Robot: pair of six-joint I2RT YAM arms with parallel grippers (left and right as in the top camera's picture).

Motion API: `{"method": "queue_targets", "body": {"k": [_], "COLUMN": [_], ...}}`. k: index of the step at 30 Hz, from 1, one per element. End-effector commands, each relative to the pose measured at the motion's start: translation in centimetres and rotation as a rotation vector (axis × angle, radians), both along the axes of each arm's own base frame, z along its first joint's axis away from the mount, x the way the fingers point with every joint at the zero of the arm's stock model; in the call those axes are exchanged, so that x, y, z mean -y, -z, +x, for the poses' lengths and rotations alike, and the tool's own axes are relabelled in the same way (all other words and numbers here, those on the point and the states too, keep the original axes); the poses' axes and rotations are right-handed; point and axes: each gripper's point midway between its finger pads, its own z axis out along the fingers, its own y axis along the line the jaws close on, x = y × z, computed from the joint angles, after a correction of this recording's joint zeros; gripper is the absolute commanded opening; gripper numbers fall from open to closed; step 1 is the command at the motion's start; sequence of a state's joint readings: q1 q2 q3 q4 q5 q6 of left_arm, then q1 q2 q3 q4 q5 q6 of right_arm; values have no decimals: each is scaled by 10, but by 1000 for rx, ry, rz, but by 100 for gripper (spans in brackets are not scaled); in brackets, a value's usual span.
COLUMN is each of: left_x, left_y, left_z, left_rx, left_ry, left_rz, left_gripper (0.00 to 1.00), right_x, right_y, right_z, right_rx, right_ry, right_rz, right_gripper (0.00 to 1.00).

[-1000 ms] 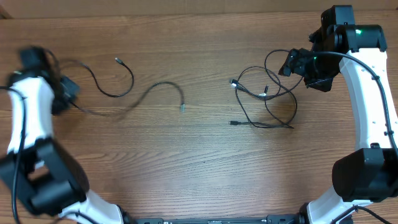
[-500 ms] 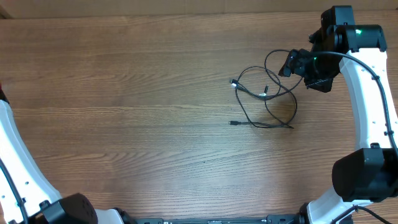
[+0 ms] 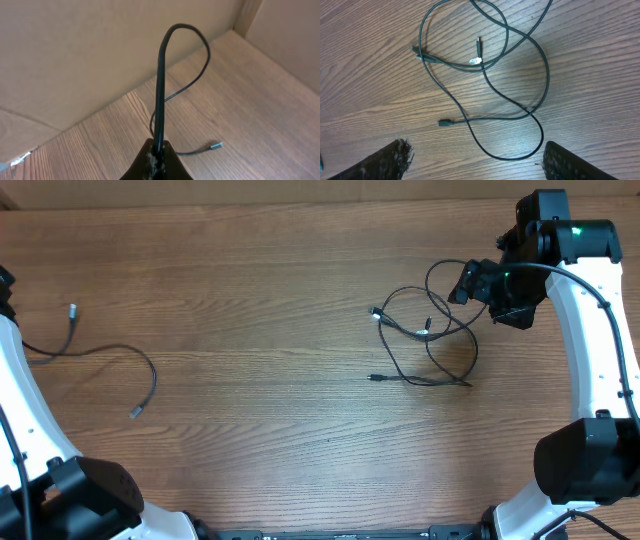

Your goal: Untangle cables

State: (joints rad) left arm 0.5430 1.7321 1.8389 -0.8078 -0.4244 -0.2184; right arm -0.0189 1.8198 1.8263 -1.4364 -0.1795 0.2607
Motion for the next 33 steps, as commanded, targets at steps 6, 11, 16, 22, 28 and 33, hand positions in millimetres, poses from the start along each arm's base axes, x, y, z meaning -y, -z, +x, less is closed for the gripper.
{"method": "queue_targets", "body": {"k": [6, 11, 16, 22, 28, 33], "left_x": [-10, -20, -14, 15, 126, 254], "left_y": [31, -18, -20, -16, -42, -13], "left_z": [14, 21, 30, 23, 40, 51], "left_rx": [-41, 102, 133, 94, 207, 103], "left_ry": [-30, -49, -5, 28, 383, 695], "left_rz": [-17, 92, 74, 12, -206, -440], "left_gripper": [4, 4, 80, 100, 100, 91], "right_x": [0, 0, 0, 0, 0, 2], "right_y": [-8, -9, -9, -9, -10, -10], "right_z": [3, 6, 7, 7, 9, 12], "right_rx": [28, 40, 44, 44, 52, 62], "right_ry": [-6, -6, -6, -6, -5, 9], "right_rz": [3, 3, 3, 3, 3, 6], "right_gripper": [84, 84, 84, 84, 84, 83]}}
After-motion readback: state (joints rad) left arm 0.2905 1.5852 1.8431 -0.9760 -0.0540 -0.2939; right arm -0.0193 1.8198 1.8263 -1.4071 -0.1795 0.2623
